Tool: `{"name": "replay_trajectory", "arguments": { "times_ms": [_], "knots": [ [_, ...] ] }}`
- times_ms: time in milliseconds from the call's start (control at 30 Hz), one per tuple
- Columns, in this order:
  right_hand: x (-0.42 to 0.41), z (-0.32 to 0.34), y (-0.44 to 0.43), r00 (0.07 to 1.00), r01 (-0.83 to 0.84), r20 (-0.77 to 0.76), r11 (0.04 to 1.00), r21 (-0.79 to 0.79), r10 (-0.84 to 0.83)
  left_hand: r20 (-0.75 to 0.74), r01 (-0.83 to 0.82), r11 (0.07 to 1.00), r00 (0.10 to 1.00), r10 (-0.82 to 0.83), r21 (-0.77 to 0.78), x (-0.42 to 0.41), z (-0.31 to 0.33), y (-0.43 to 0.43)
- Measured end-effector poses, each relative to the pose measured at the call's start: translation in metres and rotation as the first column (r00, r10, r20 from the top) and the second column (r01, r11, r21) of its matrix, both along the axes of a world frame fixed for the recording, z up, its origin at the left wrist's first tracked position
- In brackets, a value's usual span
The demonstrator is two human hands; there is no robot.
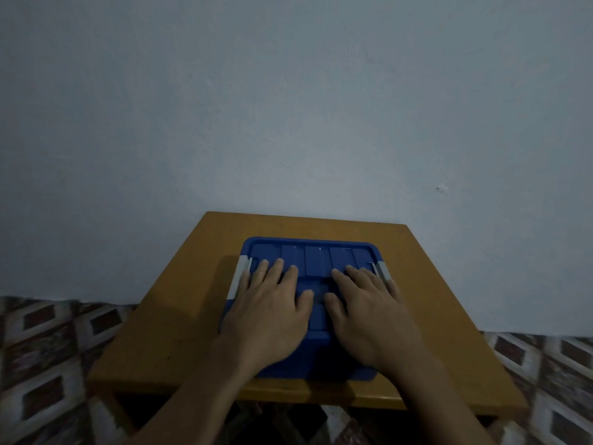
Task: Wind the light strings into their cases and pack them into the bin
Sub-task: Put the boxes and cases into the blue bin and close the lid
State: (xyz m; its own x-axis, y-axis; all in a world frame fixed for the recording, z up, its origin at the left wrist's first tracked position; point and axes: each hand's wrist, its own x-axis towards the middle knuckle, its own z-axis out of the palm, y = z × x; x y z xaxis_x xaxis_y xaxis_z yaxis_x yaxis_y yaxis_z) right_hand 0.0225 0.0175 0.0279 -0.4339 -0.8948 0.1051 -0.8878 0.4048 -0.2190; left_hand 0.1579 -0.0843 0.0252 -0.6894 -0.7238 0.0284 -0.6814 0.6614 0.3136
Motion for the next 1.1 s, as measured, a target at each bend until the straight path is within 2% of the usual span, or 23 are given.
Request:
{"name": "replay_trajectory", "arguments": {
  "times_ms": [600, 1100],
  "knots": [
    [0.000, 0.000, -0.003, 0.999, 0.017, -0.027, 0.999, -0.045, -0.018, -0.069, -0.017, 0.994, 0.998, 0.009, -0.110, 0.001, -0.004, -0.006],
    [-0.051, 0.004, -0.085, 0.999, 0.027, -0.018, 0.996, -0.087, -0.028, -0.160, -0.024, 0.993, 0.987, 0.006, -0.112, -0.056, -0.007, -0.094]
  ]
}}
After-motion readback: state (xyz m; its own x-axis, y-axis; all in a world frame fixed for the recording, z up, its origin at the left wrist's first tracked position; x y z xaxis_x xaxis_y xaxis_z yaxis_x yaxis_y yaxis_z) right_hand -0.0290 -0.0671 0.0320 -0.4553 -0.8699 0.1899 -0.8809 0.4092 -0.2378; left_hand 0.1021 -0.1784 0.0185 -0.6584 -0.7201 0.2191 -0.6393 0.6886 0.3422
